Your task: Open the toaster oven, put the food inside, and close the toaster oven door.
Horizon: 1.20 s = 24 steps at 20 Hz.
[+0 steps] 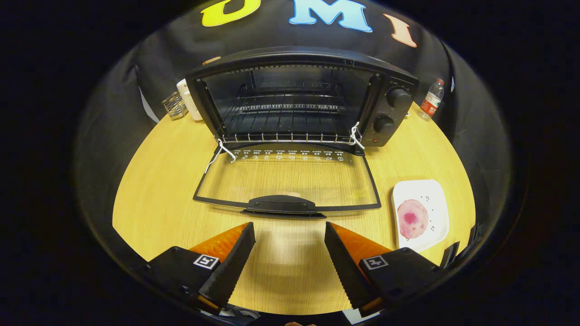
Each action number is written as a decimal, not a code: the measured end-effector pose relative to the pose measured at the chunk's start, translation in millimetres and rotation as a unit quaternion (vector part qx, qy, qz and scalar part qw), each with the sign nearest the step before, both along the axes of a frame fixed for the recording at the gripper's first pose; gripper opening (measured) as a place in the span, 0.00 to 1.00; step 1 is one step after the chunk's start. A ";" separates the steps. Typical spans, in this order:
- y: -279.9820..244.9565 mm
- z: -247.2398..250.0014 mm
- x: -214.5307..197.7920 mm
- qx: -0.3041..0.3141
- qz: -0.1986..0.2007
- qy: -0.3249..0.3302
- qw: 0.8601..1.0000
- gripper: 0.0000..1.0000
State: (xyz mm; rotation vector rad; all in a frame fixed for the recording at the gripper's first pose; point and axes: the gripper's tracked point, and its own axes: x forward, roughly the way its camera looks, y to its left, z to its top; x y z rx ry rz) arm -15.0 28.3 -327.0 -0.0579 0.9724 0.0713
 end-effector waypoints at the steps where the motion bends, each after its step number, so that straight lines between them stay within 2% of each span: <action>1: -3.5 6.5 -2.0 -0.003 0.004 -0.006 1.000 0.99; 8: -54.1 47.0 -34.9 -0.010 0.010 -0.016 1.000 0.99; 15: -157.2 92.6 -49.0 -0.047 -0.039 -0.031 0.998 0.99; 18: -190.5 91.9 -45.9 -0.042 -0.054 -0.023 0.997 0.99; 24: -250.1 68.4 -20.1 -0.044 -0.059 0.010 0.997 0.99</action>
